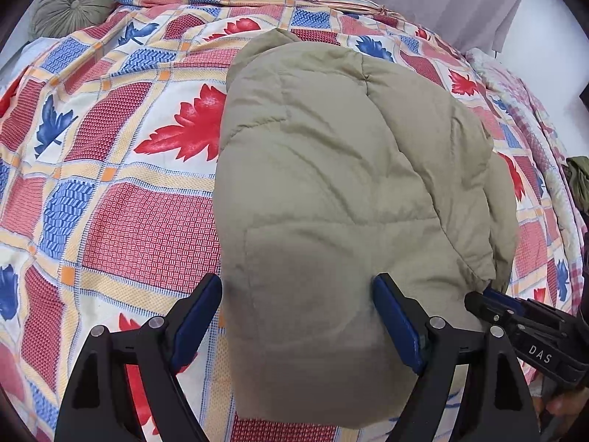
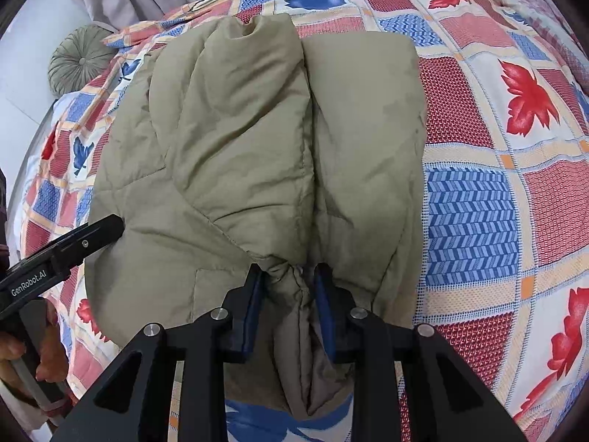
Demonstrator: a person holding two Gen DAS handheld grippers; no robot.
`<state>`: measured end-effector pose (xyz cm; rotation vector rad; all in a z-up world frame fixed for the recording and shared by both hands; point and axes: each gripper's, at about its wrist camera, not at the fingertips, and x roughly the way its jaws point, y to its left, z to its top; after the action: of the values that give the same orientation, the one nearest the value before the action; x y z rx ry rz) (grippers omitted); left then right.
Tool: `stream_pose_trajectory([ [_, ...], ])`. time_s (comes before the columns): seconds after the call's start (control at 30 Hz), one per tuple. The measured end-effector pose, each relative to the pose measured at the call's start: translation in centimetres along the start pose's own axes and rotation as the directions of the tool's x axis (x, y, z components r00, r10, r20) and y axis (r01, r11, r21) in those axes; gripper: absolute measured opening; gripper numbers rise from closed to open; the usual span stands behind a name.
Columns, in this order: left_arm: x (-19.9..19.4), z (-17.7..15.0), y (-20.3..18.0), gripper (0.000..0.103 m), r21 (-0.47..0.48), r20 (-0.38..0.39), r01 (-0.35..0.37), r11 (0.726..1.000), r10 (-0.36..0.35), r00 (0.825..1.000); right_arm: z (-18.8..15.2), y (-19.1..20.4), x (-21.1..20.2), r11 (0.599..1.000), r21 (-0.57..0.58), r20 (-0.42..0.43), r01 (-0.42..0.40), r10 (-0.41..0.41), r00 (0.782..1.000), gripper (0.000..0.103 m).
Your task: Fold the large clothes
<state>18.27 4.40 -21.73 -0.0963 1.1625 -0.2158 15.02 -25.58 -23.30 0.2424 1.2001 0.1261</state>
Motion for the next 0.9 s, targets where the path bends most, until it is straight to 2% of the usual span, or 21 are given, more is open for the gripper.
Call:
stream_pose_trajectory([
  [0.33, -0.6, -1.1, 0.7, 0.085, -0.029, -0.022, -0.001, 1.0, 0.0, 1.0, -0.6, -0.2, -2.2, 0.998, 0.046, -0.001, -0.036, 0.036, 0.999, 0.032],
  [0.43, -0.3, -1.2, 0.7, 0.085, -0.025, -0.022, -0.005, 1.0, 0.004, 1.0, -0.2, -0.2, -3.8, 0.996, 0.058, 0.04, -0.069, 0.067, 0.997, 0.032],
  [0.5, 0.0, -1.4, 0.6, 0.085, -0.019, -0.02, -0.011, 1.0, 0.011, 1.0, 1.1, -0.2, -4.8, 0.995, 0.058, 0.084, -0.087, 0.082, 0.993, 0.035],
  [0.53, 0.0, -1.4, 0.5, 0.085, -0.018, -0.019, -0.012, 1.0, 0.011, 1.0, 2.2, -0.3, -5.1, 0.993, 0.065, 0.104, -0.097, 0.09, 0.99, 0.045],
  [0.57, 0.1, -1.5, 0.5, 0.085, -0.018, -0.018, -0.011, 1.0, 0.011, 1.0, 3.2, -0.4, -5.2, 0.991, 0.081, 0.12, -0.108, 0.098, 0.988, 0.049],
  [0.67, 0.3, -1.4, 0.2, 0.086, -0.013, -0.017, -0.017, 1.0, 0.017, 1.0, 6.8, -0.9, -5.2, 0.973, 0.158, 0.183, -0.167, 0.138, 0.973, 0.051],
  [0.7, 0.3, -1.4, 0.1, 0.086, -0.008, -0.017, -0.021, 1.0, 0.021, 1.0, 9.0, -0.7, -4.3, 0.962, 0.195, 0.197, -0.192, 0.154, 0.968, 0.05],
  [0.77, 0.4, -1.3, -0.2, 0.086, 0.003, -0.014, -0.031, 1.0, 0.031, 0.999, 10.0, -0.6, -3.6, 0.957, 0.217, 0.196, -0.193, 0.151, 0.969, 0.035],
  [0.8, 0.5, -1.3, -0.4, 0.086, 0.005, -0.014, -0.033, 0.999, 0.033, 0.999, 10.9, -0.5, -2.6, 0.954, 0.242, 0.182, -0.179, 0.137, 0.974, 0.031],
  [0.83, 0.5, -1.2, -0.4, 0.092, 0.006, -0.014, -0.034, 0.999, 0.034, 0.999, 11.8, -0.4, -0.5, 0.953, 0.281, 0.142, -0.117, 0.079, 0.987, 0.029],
  [0.87, 0.6, -1.2, -0.5, 0.094, 0.003, -0.016, -0.036, 0.999, 0.036, 0.999, 11.8, -0.4, -0.5, 0.953, 0.281, 0.142, -0.117, 0.079, 0.987, 0.028],
  [0.9, 0.7, -1.2, -0.5, 0.095, -0.002, -0.016, -0.025, 1.0, 0.025, 1.0, 11.9, -0.6, 0.7, 0.953, 0.292, 0.114, -0.082, 0.051, 0.992, 0.026],
])
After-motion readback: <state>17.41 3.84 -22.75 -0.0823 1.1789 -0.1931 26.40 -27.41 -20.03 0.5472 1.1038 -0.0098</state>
